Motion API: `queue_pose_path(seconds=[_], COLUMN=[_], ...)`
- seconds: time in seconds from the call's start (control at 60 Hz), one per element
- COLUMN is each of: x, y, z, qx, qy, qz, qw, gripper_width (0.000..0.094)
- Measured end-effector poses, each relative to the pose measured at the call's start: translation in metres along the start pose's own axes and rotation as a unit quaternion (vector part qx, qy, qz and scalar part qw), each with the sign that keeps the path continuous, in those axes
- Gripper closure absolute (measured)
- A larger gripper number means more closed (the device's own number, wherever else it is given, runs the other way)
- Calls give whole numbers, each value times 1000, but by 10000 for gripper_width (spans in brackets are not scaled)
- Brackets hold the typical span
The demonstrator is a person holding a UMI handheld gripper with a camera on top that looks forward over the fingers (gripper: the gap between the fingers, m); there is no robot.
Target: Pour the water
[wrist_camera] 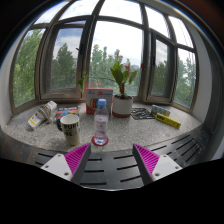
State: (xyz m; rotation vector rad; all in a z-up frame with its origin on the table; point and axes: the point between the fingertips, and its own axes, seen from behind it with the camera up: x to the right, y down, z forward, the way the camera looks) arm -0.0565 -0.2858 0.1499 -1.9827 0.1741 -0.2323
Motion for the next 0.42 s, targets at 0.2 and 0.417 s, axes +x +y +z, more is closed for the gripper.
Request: queue_pose_path(seconds=[0.2, 0.417], x=[1, -16], y=[1, 5], z=[-9, -10], qx=[6, -2], qy=[7, -22], qz=[-19, -21], qw=[1000, 1000], gripper_width=[80, 79])
